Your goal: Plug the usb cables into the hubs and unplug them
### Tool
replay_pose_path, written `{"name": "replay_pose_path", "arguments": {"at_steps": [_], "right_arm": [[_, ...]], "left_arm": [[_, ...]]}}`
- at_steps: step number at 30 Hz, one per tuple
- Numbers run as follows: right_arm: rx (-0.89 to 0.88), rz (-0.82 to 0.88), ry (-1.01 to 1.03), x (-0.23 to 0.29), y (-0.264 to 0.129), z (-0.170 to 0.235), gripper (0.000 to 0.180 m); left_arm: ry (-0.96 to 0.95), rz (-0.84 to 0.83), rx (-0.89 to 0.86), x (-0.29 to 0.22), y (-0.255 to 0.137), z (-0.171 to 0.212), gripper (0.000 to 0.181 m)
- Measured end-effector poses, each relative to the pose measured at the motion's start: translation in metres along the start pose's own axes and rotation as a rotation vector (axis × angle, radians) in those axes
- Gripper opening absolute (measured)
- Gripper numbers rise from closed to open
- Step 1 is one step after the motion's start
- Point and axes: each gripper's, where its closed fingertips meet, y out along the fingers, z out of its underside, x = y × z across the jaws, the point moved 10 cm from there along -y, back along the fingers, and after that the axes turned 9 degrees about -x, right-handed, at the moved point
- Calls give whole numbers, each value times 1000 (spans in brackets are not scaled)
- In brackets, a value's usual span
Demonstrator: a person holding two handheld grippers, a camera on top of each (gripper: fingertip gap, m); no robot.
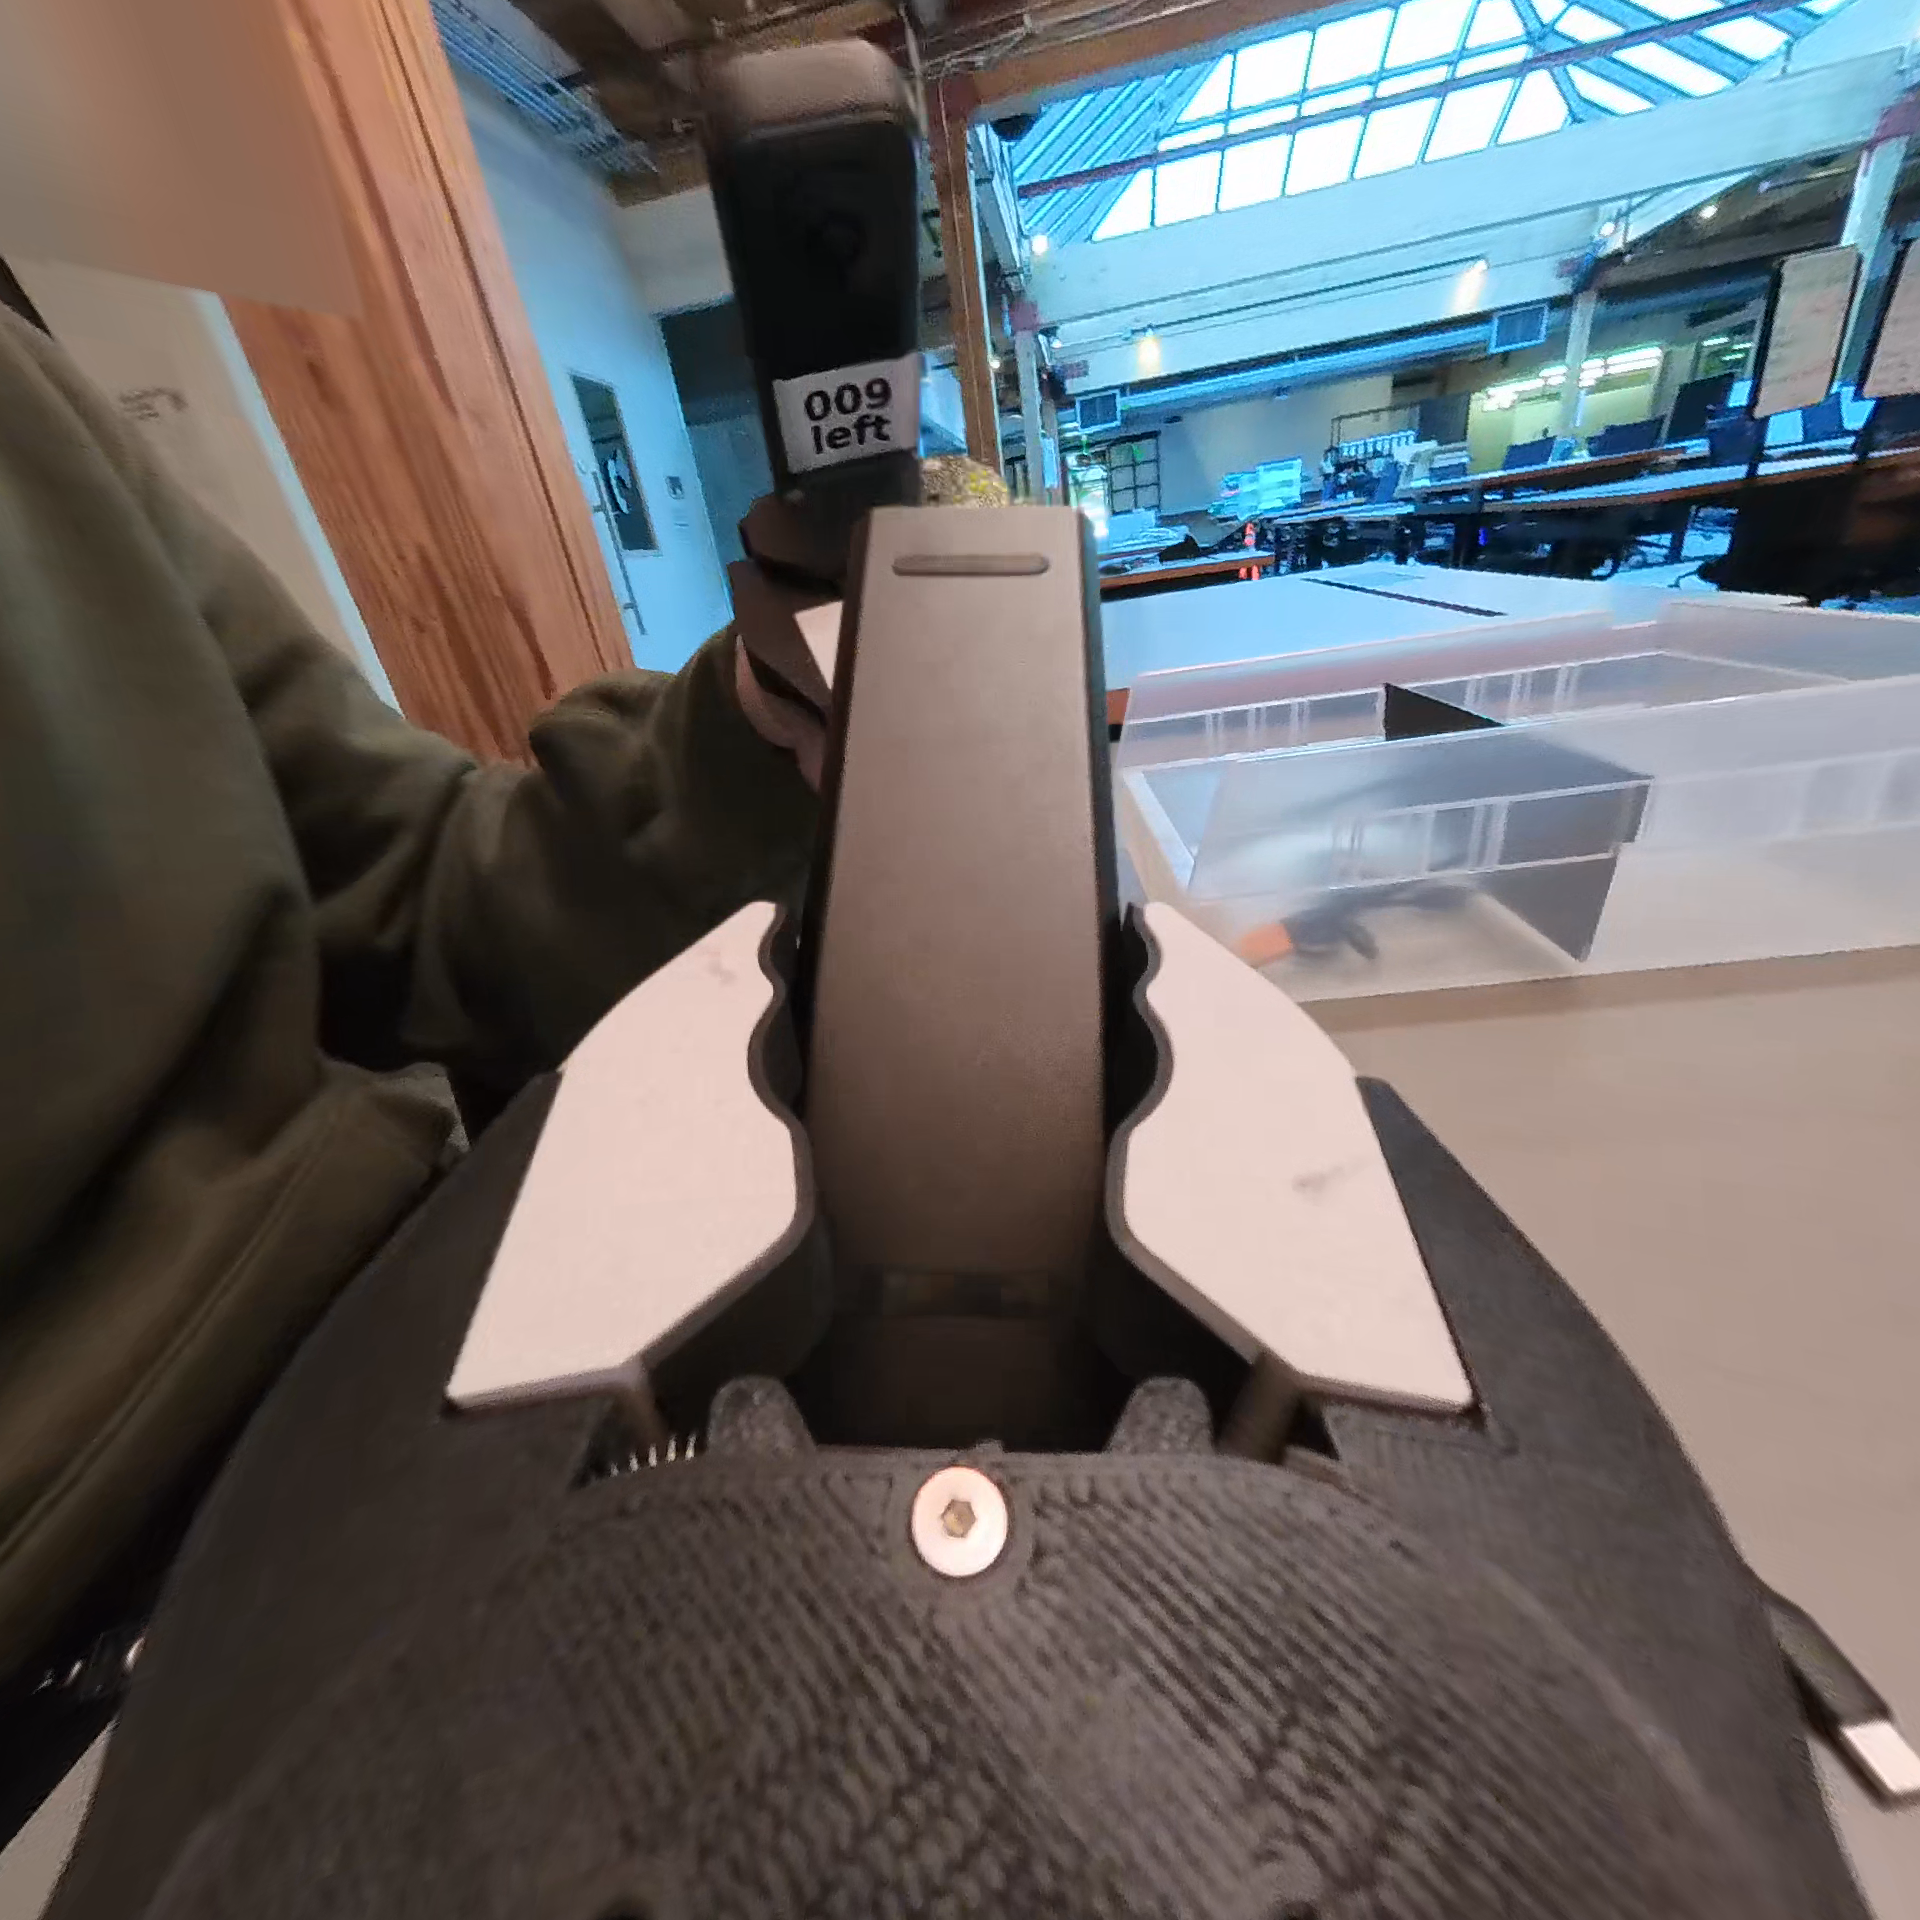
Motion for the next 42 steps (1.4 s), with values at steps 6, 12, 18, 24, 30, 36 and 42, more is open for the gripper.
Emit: {"name": "replay_pose_path", "arguments": {"at_steps": [6, 12, 18, 24, 30, 36, 42], "right_arm": [[-81, 50, 46, -6, -8, -3, 60], [-75, 32, 6, 0, -1, -1, 60], [116, 32, -59, 7, 19, 8, 61], [144, 113, -213, 20, 30, 13, 73], [146, 188, -254, 28, 30, 13, 69], [64, 235, -195, 32, 25, 11, 67], [68, 200, -149, 36, 20, 11, 61]], "left_arm": [[-72, 111, -64, 3, -4, 8, 49], [-218, 79, -464, 5, 6, -2, 63], [-34, 85, -422, -10, 8, -13, 61], [125, 57, -176, -30, 22, -21, 60], [107, 122, -168, -28, 27, -19, 59], [45, 201, -193, -19, 28, -21, 60], [36, 290, -233, -13, 22, -20, 60]]}}
